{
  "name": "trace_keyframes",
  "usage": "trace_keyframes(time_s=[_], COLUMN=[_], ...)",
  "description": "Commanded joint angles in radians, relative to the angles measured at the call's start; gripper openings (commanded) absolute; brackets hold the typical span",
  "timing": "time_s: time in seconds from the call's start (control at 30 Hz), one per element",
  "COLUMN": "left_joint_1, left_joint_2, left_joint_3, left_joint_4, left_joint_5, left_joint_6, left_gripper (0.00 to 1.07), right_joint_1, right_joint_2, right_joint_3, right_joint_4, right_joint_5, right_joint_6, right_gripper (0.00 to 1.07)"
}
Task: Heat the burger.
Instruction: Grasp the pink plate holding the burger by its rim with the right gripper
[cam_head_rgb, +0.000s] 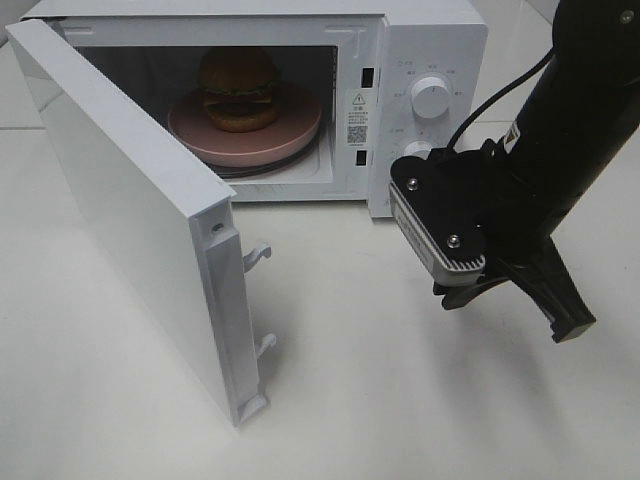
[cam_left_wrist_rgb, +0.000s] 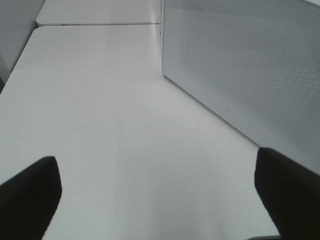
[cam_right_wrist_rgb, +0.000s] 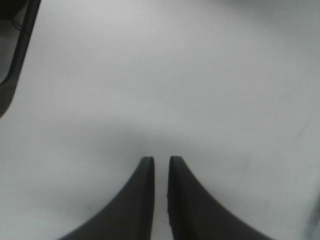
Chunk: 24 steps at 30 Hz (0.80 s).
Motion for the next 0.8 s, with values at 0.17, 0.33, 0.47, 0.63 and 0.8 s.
trace_keyframes(time_s=[0.17,0.33,0.47,0.63,0.8], left_joint_1=[0.003,0.003,0.003,0.003,0.003], left_joint_2=[-0.004,-0.004,-0.004,-0.004,-0.004], left_joint_3=[0.001,0.001,0.001,0.001,0.001], left_joint_4=[0.002,0.002,0.002,0.002,0.002], left_joint_5=[0.003,0.003,0.003,0.003,0.003], left_joint_6=[-0.003,-0.003,-0.003,-0.003,-0.003], left_gripper=[0.99,0.99,0.99,0.99,0.99], right_joint_1=[0.059,0.114,0.14,0.165,0.165], right_joint_2=[-0.008,-0.008,-0.008,-0.008,0.01], right_joint_3=[-0.005,-0.005,-0.005,-0.01,-0.076], right_joint_4=[-0.137,-0.175,-0.199,-0.271,-0.336], right_joint_5=[-0.021,-0.159,-0.246,-0.333,-0.365], right_joint_6=[-0.025,0.112,0.181,0.223,0.225], right_gripper=[0.35,0.6,0.75,0.9,0.89])
